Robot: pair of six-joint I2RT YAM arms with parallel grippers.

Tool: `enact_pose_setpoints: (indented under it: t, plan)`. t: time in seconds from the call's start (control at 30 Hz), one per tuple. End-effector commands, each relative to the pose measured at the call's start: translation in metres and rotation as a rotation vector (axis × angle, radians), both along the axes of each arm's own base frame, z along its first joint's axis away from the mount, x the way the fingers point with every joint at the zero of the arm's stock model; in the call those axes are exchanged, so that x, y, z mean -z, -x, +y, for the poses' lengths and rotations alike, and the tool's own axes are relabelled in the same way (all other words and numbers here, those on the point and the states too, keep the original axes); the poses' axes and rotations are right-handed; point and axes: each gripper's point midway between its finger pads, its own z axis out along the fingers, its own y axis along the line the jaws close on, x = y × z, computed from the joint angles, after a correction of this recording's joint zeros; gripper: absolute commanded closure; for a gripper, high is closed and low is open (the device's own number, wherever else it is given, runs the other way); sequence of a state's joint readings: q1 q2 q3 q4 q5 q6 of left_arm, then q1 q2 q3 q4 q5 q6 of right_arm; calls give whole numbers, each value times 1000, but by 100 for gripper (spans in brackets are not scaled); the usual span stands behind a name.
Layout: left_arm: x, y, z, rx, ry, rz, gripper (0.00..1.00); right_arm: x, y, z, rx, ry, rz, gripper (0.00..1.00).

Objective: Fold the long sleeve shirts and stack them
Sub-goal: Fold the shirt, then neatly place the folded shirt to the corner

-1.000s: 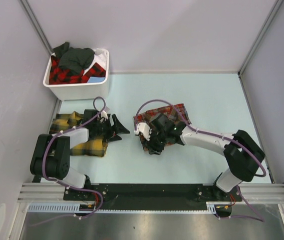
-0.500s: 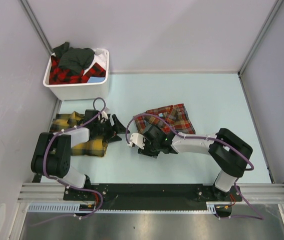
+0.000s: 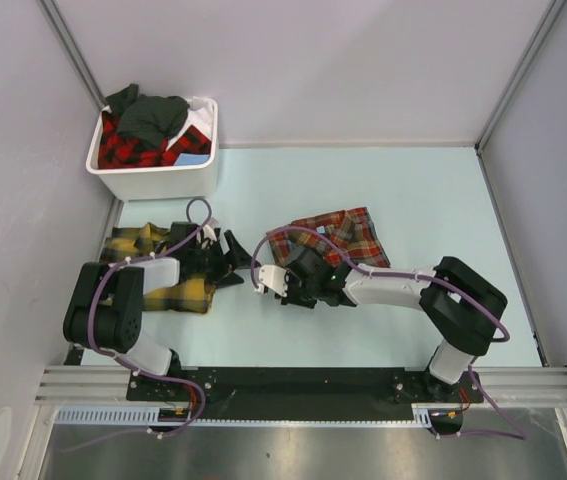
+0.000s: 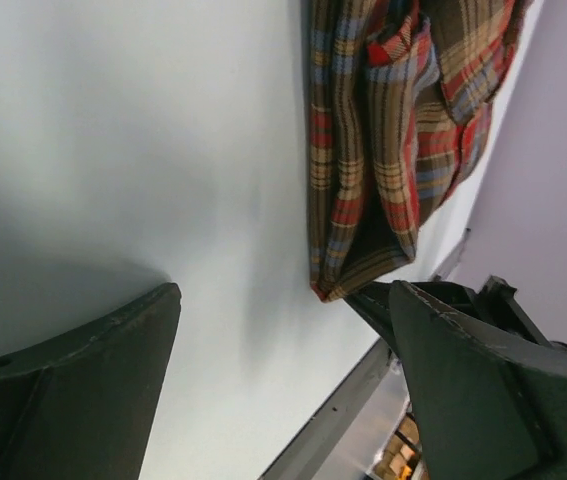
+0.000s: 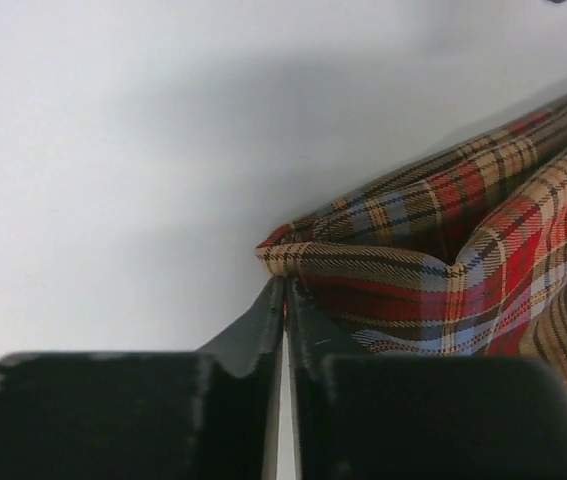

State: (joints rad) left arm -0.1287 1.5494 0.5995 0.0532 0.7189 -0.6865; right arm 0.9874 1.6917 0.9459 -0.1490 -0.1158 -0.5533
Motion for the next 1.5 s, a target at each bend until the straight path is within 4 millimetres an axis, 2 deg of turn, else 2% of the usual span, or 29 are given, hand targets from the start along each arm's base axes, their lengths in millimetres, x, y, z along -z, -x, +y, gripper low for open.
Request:
enact_pose_setpoints:
  t: [0.0, 0.07, 0.17, 0.27, 0.33, 0.6, 0.8, 1.0, 1.1, 1.3, 1.47]
  plan:
    - [-11, 0, -15, 5, 75, -49, 1, -30, -8, 11, -12, -138, 9, 100]
    - [-19, -7, -22, 1, 103, -110, 1, -41, -11, 8, -15, -188, 24, 100]
    - [-28, -13, -44, 3, 161, -118, 1, -55, -13, 8, -33, -248, 41, 100]
    - [-25, -16, -55, 8, 164, -106, 1, -59, -15, 5, -34, -271, 65, 100]
    - [-18, -19, -56, -14, 156, -87, 0, -65, -18, 5, -30, -287, 69, 100]
    - [-28, -30, -75, -58, 221, -89, 1, -73, -13, 2, -63, -305, 89, 100]
    - [1, -33, -78, -115, 141, 61, 1, -69, -13, 2, -75, -295, 59, 100]
    - [14, -37, -86, -123, 135, 117, 1, -75, -16, 5, -67, -311, 47, 100]
    - [16, -37, -92, -116, 160, 143, 14, -80, -19, 7, -52, -324, 50, 100]
    - [22, -38, -92, -127, 137, 183, 17, -93, -21, 14, -34, -371, 49, 100]
    - [20, -41, -96, -105, 133, 175, 30, -98, -19, 17, -32, -392, 56, 100]
